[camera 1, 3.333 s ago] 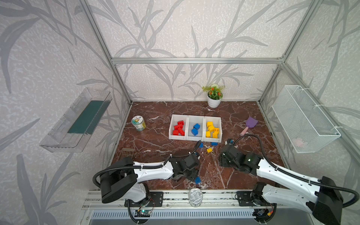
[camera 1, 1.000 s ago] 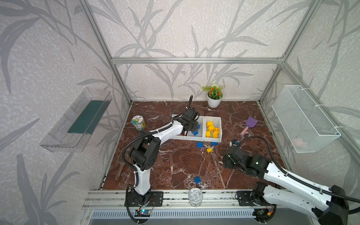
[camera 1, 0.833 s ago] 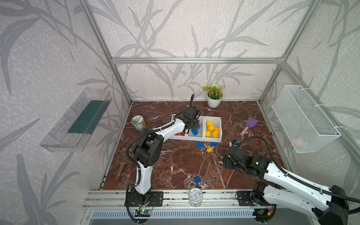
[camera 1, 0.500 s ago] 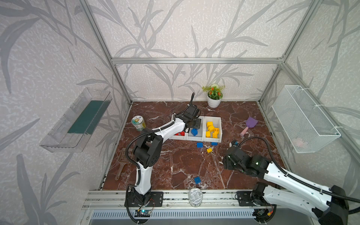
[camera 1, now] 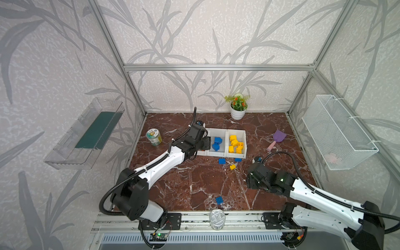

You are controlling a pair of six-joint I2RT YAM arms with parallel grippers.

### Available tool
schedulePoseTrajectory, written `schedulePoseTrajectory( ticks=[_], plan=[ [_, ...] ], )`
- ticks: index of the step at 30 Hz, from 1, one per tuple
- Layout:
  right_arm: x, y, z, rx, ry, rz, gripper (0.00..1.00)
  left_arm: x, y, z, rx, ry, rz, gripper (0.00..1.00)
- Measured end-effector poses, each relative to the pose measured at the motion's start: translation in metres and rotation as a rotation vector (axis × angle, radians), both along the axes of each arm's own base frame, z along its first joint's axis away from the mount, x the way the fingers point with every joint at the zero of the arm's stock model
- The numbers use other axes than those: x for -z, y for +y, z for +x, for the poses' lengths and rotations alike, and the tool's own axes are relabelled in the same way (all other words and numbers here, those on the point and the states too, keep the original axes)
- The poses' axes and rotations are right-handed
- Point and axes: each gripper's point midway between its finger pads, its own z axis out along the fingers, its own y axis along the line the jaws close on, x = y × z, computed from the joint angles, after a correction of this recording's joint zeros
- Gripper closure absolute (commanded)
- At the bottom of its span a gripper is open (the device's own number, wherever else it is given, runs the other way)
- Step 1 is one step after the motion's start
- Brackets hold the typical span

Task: Sort the legos into containers by color
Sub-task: 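Grasp a blue brick near the robot with the right gripper while the left withdraws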

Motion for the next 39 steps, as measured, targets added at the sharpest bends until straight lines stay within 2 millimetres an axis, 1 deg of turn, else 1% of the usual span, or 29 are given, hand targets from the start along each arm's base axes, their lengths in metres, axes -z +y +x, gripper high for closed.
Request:
schedulePoseTrajectory(
  ticks=[4,6,9,14,16,21,24,27,31,35,39],
  plan=[
    [-0.003,0.013,0.000,-0.039,0.010,-0.005,0.30,0.013,0.028,-0.029,-0.055,0.014,-0.003,0.32],
    [-0.005,0.023,-0.002,-0.073,0.015,-0.009,0.30,0.019,0.042,-0.045,-0.083,0.017,-0.008,0.32],
    [-0.006,0.036,-0.005,-0.121,0.027,-0.016,0.30,0.021,0.058,-0.063,-0.121,0.005,-0.020,0.31],
    [-0.004,0.060,-0.007,-0.186,0.076,-0.034,0.30,0.018,0.080,-0.084,-0.182,-0.037,-0.054,0.31],
    [-0.004,0.074,-0.007,-0.218,0.095,-0.048,0.30,0.022,0.088,-0.092,-0.203,-0.049,-0.066,0.31],
    [-0.003,0.125,-0.013,-0.338,0.174,-0.071,0.30,0.042,0.102,-0.108,-0.243,-0.040,-0.078,0.31],
    [0.006,0.152,-0.024,-0.405,0.230,-0.092,0.30,0.050,0.106,-0.114,-0.260,-0.036,-0.088,0.31],
    [0.019,0.169,-0.037,-0.451,0.296,-0.131,0.30,0.053,0.108,-0.118,-0.269,-0.036,-0.100,0.31],
    [0.034,0.177,-0.051,-0.477,0.374,-0.186,0.30,0.052,0.109,-0.119,-0.275,-0.043,-0.117,0.31],
    [0.038,0.178,-0.061,-0.484,0.427,-0.220,0.30,0.051,0.108,-0.118,-0.276,-0.049,-0.125,0.31],
    [0.041,0.175,-0.067,-0.478,0.461,-0.243,0.30,0.056,0.108,-0.119,-0.274,-0.040,-0.119,0.31]
  ],
)
